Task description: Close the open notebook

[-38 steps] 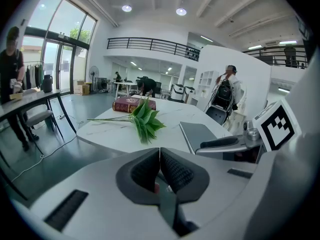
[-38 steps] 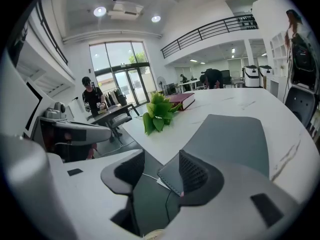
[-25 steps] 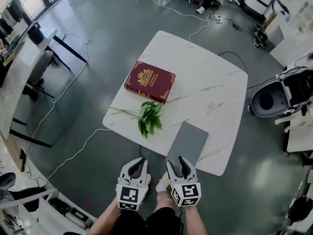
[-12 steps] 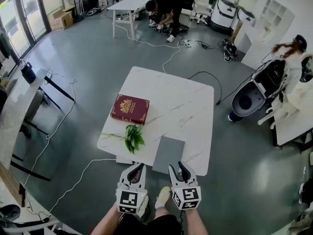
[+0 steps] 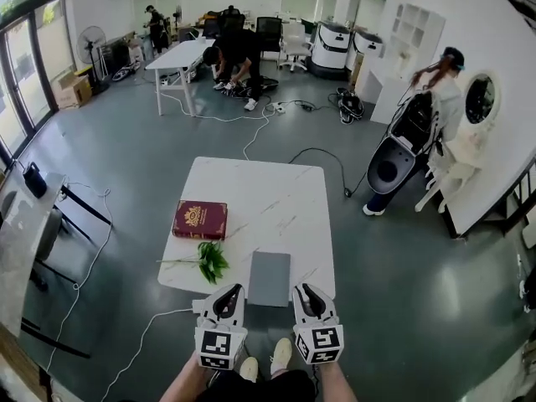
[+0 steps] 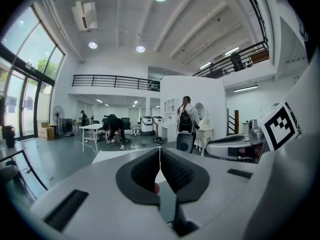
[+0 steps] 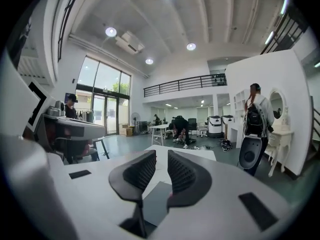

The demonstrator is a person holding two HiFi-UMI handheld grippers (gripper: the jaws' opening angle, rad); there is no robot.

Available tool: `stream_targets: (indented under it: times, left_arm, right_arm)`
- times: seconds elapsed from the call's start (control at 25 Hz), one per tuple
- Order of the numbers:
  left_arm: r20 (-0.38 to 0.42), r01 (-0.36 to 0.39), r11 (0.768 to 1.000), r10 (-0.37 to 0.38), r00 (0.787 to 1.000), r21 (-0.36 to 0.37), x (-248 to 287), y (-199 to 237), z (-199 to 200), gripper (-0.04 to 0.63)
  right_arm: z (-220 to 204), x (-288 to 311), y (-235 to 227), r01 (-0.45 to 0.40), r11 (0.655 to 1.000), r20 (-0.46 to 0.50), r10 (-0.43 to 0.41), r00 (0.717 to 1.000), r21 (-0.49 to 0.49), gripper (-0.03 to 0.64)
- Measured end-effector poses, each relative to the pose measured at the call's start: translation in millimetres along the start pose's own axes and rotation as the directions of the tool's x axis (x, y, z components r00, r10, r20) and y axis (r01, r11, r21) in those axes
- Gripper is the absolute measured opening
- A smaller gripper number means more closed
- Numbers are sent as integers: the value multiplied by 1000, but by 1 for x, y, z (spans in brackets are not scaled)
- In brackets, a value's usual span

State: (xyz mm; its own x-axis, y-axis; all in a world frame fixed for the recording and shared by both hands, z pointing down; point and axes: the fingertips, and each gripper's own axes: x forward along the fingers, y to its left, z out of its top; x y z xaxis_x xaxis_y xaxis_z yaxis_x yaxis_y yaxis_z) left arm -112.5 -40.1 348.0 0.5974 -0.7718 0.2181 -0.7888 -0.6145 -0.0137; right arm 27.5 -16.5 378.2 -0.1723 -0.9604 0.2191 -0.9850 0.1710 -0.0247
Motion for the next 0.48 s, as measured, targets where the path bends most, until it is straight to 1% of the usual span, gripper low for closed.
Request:
stream_targets:
  times: [0.24, 0.48]
  left_arm:
    - [35, 38, 998, -40, 999, 45, -23, -12, 15, 25]
    - [56, 61, 996, -65, 996, 68, -47, -26, 22, 25]
  right_arm:
    - [11, -35, 3, 70, 998, 56, -70, 996, 3, 61]
    - [14, -71, 2, 128, 992, 88, -128, 988, 6, 18]
